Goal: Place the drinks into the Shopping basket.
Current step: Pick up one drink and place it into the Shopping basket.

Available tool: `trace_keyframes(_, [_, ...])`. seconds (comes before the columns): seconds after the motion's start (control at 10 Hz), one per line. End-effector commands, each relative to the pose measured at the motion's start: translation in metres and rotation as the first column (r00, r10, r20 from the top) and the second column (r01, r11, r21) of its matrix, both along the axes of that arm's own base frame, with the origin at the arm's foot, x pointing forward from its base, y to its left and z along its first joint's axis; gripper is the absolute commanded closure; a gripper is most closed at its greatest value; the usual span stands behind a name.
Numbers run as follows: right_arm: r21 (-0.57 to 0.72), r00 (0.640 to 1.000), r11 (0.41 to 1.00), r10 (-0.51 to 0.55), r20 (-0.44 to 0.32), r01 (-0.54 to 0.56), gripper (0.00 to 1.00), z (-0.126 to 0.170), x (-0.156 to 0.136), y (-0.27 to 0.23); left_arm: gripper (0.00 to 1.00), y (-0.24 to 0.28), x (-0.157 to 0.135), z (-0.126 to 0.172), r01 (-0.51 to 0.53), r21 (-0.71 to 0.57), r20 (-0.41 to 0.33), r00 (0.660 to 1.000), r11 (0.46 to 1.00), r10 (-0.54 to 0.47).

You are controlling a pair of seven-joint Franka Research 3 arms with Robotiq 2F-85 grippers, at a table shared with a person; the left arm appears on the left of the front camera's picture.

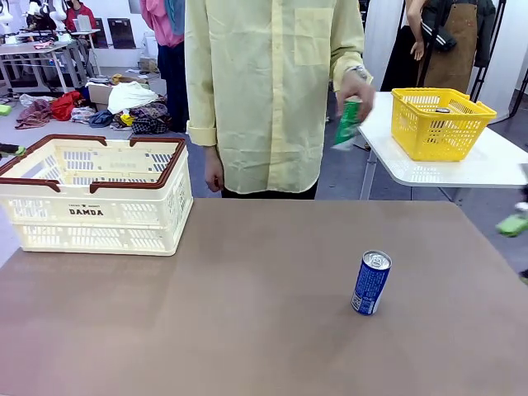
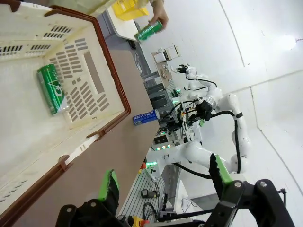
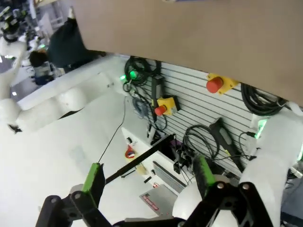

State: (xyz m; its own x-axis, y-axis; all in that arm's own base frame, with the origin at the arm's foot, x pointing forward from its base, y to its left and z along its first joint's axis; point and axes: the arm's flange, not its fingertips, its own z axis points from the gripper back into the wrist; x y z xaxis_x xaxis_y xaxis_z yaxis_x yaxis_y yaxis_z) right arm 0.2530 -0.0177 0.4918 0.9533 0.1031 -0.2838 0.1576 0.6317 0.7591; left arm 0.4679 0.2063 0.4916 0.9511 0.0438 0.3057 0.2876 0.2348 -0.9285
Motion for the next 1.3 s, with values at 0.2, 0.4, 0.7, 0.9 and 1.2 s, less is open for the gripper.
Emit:
trace_keyframes(0.2, [0.255, 0.849, 0.829, -0.526, 0.053, 0.498, 0.00, -0.017, -0.075, -0.197, 0.00, 0.000, -0.002, 0.001, -0.001, 0.004, -0.002, 1.000, 1.000, 0.001])
trace_keyframes(0.4, [0.304, 0.751, 0.736, -0.654, 0.088, 0.605, 0.00, -0.032, -0.117, -0.232, 0.00, 0.000, -0.002, 0.001, -0.001, 0.004, -0.002, 1.000, 1.000, 0.001])
trace_keyframes(0.7, [0.305, 0.725, 0.701, -0.687, 0.048, 0.645, 0.00, -0.039, -0.142, -0.243, 0.00, 0.000, -0.002, 0.001, -0.001, 0.004, -0.002, 1.000, 1.000, 0.001])
trace_keyframes(0.9, [0.315, 0.720, 0.695, -0.692, 0.048, 0.646, 0.00, -0.049, -0.129, -0.242, 0.00, 0.000, -0.002, 0.001, -0.001, 0.004, -0.002, 1.000, 1.000, 0.001])
trace_keyframes(1.2, [0.193, 0.820, 0.843, -0.536, 0.203, 0.503, 0.00, -0.018, -0.082, -0.152, 0.00, 0.000, -0.002, 0.001, -0.001, 0.004, -0.002, 1.000, 1.000, 0.001])
